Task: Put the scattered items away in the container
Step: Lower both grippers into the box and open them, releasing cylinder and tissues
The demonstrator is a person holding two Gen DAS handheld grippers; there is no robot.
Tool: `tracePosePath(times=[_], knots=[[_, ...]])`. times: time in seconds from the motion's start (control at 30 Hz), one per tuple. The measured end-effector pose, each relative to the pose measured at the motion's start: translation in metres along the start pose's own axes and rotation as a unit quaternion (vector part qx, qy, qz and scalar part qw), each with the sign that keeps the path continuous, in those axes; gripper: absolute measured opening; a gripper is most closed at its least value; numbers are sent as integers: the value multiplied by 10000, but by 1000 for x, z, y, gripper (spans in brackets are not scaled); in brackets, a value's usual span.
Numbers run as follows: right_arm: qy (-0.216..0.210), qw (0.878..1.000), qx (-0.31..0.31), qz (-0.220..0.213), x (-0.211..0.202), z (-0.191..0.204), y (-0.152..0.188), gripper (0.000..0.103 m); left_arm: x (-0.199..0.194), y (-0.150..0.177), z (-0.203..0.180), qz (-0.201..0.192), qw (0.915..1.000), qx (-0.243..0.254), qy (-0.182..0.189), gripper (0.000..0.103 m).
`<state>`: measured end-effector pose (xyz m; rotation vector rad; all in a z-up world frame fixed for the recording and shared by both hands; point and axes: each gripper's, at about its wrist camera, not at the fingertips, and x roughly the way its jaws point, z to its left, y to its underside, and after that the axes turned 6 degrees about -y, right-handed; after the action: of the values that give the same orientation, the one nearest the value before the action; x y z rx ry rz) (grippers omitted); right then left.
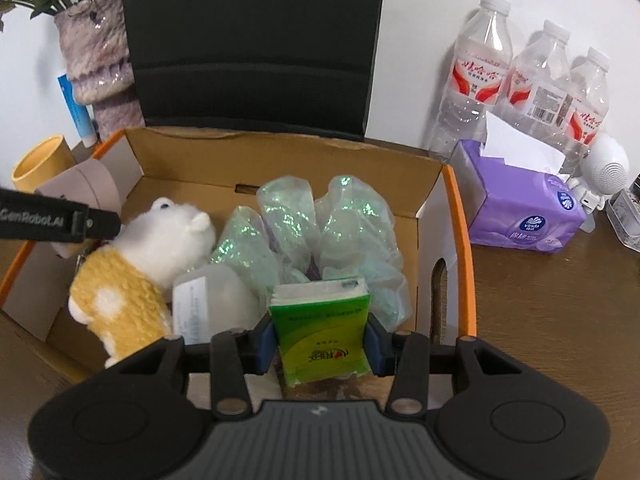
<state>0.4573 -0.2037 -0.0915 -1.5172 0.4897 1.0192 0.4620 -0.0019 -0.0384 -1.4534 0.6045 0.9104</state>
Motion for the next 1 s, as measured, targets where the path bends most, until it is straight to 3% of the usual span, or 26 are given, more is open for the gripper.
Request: tracePosePath(times=[0.3,0.63,0.7,0.83,1.0], knots=[[31,9999,-89,49,8,-2,-2,43,25,-1,-2,237,9997,40,-90,60],[23,9999,-105,8,12,-5,-3,46,28,0,-6,200,9997,90,-79,61],[26,9999,-121,6,11,-4,-3,51,27,0,-5,205,9998,42,-65,61],[90,9998,-178,-15,8,-1,-4,73,22,-1,-3,124,9999,66,-58,69],[189,9996,-219,-54,1,2,-6,80,12,-3,-2,33,9999,97,-54,78]])
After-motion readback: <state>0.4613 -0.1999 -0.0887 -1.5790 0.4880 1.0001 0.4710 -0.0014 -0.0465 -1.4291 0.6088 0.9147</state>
